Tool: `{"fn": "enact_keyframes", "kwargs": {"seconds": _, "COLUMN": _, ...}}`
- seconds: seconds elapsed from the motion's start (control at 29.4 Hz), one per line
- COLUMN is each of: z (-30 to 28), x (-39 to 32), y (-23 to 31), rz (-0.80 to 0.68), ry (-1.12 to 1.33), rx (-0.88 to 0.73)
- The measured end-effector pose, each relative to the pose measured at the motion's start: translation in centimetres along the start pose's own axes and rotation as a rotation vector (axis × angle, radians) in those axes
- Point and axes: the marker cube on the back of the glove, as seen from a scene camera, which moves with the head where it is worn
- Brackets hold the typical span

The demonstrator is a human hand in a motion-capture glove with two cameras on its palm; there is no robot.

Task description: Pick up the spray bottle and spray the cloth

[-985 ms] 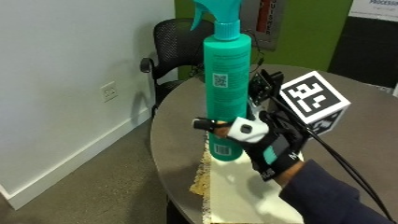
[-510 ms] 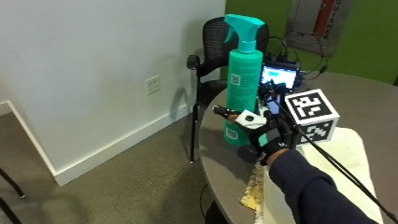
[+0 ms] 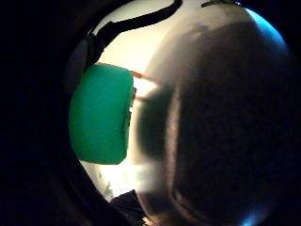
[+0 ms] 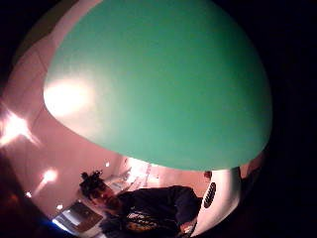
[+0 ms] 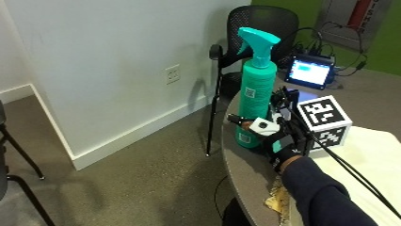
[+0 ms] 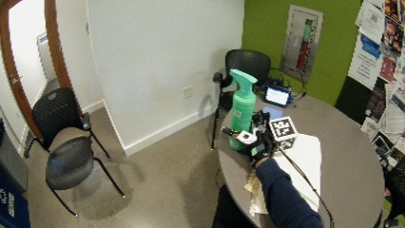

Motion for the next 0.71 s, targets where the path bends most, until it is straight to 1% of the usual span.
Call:
{"fn": "enact_keyframes", "kwargs": {"seconds": 0.1, "z": 0.0, "x": 0.3, "y": 0.1, "rz": 0.011, "ry": 0.023, "rx": -0.003}}
{"fn": "enact_keyframes", "kwargs": {"seconds": 0.34, "z": 0.3, "x": 1.6, "y": 0.9, "rz": 0.081, "ry": 0.109, "rx": 0.063}}
{"fn": "enact_keyframes", "kwargs": {"seconds": 0.48, "z": 0.7, "x": 2.1, "y": 1.3, "rz": 0.113, "ry": 0.142, "rx": 0.042}}
{"fn": "enact_keyframes", "kwargs": {"seconds": 0.58, "z": 1.1, "x": 1.8, "y": 1.4, "rz": 0.137, "ry": 0.130, "rx": 0.020}}
{"fn": "enact_keyframes", "kwargs": {"seconds": 0.71, "z": 1.6, "x": 0.5, "y": 1.8, "rz": 0.149, "ry": 0.051, "rx": 0.005}}
